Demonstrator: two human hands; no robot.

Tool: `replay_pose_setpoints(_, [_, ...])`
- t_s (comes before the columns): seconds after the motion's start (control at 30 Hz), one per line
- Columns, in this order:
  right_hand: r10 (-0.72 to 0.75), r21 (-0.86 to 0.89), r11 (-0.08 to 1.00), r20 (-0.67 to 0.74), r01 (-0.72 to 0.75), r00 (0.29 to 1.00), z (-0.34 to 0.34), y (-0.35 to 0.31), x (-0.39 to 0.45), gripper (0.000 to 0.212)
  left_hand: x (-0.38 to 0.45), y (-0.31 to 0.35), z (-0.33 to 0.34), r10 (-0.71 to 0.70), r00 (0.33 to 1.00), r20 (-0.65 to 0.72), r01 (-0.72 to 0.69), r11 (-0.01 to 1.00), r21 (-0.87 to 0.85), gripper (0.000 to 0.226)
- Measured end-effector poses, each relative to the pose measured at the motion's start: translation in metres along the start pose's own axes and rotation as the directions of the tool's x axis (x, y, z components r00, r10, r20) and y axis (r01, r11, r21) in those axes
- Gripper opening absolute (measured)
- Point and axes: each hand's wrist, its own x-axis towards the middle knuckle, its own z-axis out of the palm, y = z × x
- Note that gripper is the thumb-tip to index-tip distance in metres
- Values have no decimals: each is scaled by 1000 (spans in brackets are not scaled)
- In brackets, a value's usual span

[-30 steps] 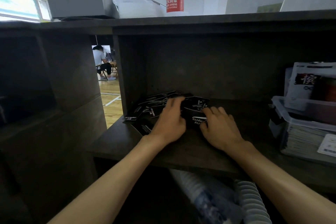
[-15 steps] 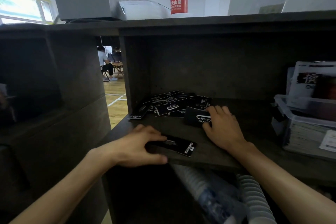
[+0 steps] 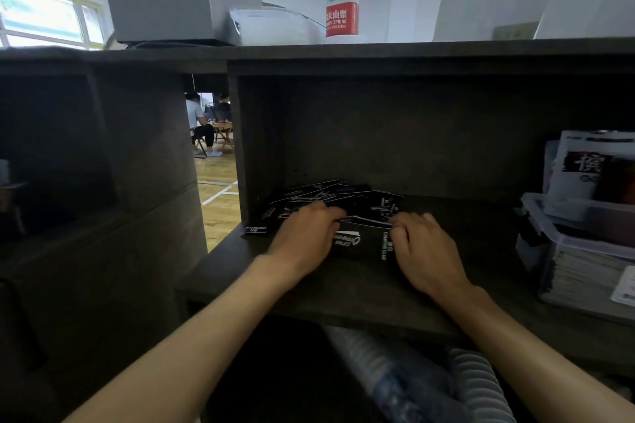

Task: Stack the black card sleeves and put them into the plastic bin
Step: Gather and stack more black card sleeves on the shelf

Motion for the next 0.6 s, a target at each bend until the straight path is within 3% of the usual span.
replay_pose_setpoints(0.1, [-21, -75, 997, 4, 22, 1000, 3, -2, 0, 32, 5, 15, 31, -61, 996, -57, 51, 986, -159, 69])
replay_pose_setpoints(0.27, [-16, -209, 978, 33, 22, 999, 4, -1, -1, 39, 9, 14, 43, -47, 999, 15, 49, 896, -441, 65])
replay_pose_setpoints(0.37, [-38, -266, 963, 20, 42, 999, 4, -1, -1, 38, 5, -34, 26, -261, 961, -95, 236, 947, -217, 67])
replay_pose_setpoints(0.47, [-50, -287, 956, 20, 53, 999, 4, -3, -2, 38, -7, -78, 7, -487, 873, -29, 488, 869, 83, 64])
replay_pose_setpoints(0.53, [-38, -255, 966, 37, 46, 999, 3, -4, -2, 38, -16, -83, -1, -514, 858, -11, 505, 840, 200, 48])
replay_pose_setpoints(0.6, [-23, -227, 973, 45, 32, 999, 2, -4, -3, 39, -24, -73, -6, -429, 901, -55, 425, 852, 306, 36])
